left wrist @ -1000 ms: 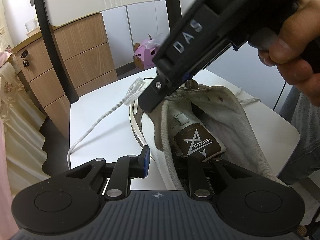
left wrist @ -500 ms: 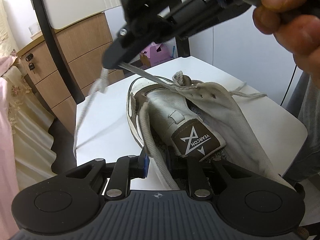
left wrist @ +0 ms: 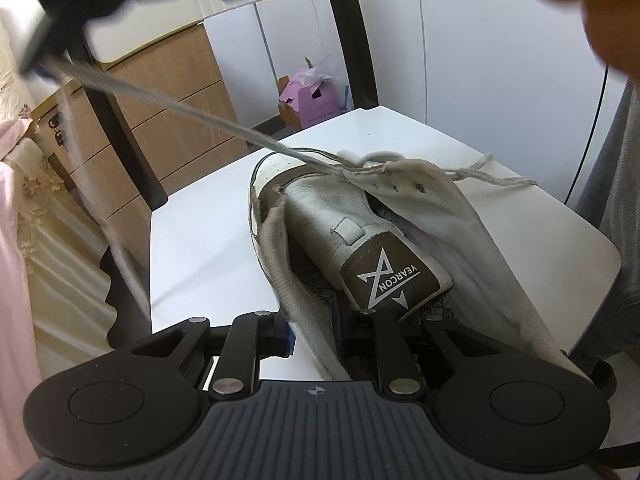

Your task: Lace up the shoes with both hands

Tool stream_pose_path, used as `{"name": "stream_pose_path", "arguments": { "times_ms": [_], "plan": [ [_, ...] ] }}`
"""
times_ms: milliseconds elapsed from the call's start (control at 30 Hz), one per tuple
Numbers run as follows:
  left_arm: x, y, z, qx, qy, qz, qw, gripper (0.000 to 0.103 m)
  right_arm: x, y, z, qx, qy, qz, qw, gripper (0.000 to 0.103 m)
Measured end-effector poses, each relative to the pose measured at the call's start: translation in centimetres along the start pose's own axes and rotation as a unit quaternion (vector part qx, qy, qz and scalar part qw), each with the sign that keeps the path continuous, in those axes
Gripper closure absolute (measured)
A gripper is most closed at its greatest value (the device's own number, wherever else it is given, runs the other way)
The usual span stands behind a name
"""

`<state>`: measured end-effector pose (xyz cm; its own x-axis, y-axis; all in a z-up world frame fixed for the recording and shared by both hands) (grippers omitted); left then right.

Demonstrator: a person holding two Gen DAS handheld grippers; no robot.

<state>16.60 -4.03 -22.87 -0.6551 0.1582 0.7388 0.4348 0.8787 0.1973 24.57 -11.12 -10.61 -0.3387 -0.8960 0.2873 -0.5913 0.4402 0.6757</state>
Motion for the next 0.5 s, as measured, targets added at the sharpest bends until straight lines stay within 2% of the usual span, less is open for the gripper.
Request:
{"name": "stream_pose_path", "arguments": {
  "times_ms": [200, 267, 333, 367, 467, 500],
  "plan": [
    [0.0, 0.4, 0.0, 0.010, -0.002, 0.017, 0.9998, 0.083, 1.0, -0.9, -0.7, 0.012, -0.020, 0.032, 0.999, 0.101],
    [0.1, 0.7, 0.0, 0.013, -0.004, 0.025, 0.9996, 0.080, 1.9, -1.5, -1.0, 0.018, -0.032, 0.062, 0.997, 0.101],
    [0.2, 1.0, 0.2, 0.020, -0.007, 0.034, 0.9992, 0.079, 3.0, -2.6, -1.0, 0.024, -0.037, 0.110, 0.993, 0.100],
    [0.4, 1.3, 0.3, 0.027, -0.010, 0.036, 0.9990, 0.074, 3.8, -3.5, -0.9, 0.018, -0.036, 0.139, 0.989, 0.100],
    [1.2, 2.4, 0.6, 0.048, -0.022, 0.033, 0.9980, 0.055, 6.1, -5.9, -0.3, -0.020, -0.044, 0.192, 0.980, 0.100],
    [1.4, 2.7, 0.8, 0.055, -0.025, 0.033, 0.9976, 0.053, 6.8, -6.6, -0.1, -0.024, -0.046, 0.215, 0.975, 0.100]
  ]
}}
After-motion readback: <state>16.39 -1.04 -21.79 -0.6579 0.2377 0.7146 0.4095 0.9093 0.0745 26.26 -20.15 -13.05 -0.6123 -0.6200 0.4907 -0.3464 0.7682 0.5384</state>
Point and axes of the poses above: each gripper's, at about its wrist camera, not at the fingertips, and x roughly against the way its jaws point, y to its left, z to its underside, the point moved 6 cm from there along -x, roughly the way its jaws point
